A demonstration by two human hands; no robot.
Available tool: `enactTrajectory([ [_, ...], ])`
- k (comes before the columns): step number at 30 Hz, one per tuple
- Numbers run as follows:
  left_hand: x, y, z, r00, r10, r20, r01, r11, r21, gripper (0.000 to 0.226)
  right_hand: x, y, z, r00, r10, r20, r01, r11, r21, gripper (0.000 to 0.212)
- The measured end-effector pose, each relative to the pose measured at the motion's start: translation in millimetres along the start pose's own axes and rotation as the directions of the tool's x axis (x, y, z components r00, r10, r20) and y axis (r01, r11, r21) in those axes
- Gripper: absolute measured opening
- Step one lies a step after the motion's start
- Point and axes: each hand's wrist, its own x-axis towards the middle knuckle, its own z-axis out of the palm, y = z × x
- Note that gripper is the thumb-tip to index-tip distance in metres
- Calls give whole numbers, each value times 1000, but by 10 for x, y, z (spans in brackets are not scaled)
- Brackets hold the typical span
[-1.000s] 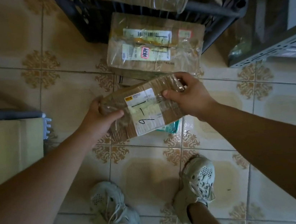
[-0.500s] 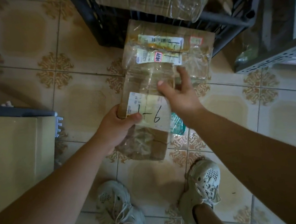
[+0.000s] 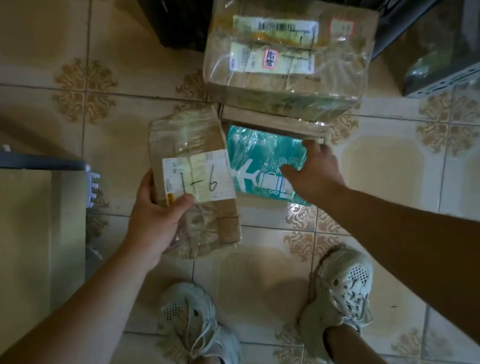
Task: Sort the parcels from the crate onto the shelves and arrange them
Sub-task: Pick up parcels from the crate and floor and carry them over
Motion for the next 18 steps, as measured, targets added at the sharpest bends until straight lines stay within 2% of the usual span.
enactTrajectory([
  [2,127,-90,-34,1000,2,-16,-2,999,35,67,137,171,53,999,-38,-35,31,985,-168,82],
  [4,235,-172,-21,1000,4,-28,-2,998,59,67,288,299,122,997,-71,4,69,956,-285,94],
  [7,331,-272,62,999,18,-40,-14,995,102,67,413,402,204,993,-90,81,115,912,-393,102],
  [11,340,-370,199,1000,0,-19,2,990,139,70,357,457,264,997,-51,51,69,876,-478,106],
  [13,334,-376,269,1000,-1,-5,2,990,141,70,313,502,297,997,20,76,21,865,-501,104],
  [15,340,-372,325,1000,-1,3,0,991,134,71,286,540,338,993,63,98,-6,868,-497,91],
  [18,321,-406,339,1000,6,-15,-4,992,129,73,267,553,399,986,120,117,-66,920,-387,78],
])
